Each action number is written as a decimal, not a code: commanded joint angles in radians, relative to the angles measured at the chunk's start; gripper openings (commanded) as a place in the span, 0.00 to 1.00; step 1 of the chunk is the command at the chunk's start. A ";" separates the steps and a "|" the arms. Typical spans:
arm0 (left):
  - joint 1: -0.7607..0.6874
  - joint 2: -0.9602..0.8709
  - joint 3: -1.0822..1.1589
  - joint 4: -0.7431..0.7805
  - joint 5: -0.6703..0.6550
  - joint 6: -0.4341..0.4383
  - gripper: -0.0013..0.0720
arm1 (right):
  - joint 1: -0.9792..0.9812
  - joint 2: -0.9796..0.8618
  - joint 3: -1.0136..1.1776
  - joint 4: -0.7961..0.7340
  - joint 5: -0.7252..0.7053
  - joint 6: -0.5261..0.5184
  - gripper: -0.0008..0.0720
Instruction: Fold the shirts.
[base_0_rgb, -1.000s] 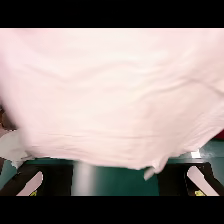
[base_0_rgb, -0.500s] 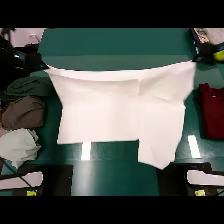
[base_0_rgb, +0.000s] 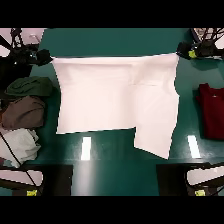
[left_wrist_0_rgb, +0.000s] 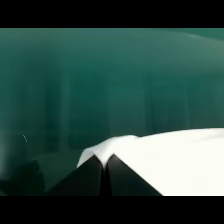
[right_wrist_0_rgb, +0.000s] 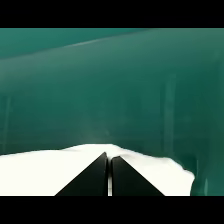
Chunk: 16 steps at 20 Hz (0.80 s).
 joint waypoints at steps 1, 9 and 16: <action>0.000 -0.026 0.000 -0.004 0.029 0.034 0.05 | 0.002 -0.010 0.000 -0.076 -0.066 0.001 0.03; 0.000 -0.072 -0.005 0.032 -0.288 0.053 0.05 | 0.008 -0.009 -0.069 -0.225 0.256 -0.011 0.03; 0.000 -0.093 -0.095 0.088 -0.303 0.052 0.05 | 0.045 -0.007 -0.241 -0.225 0.253 -0.005 0.03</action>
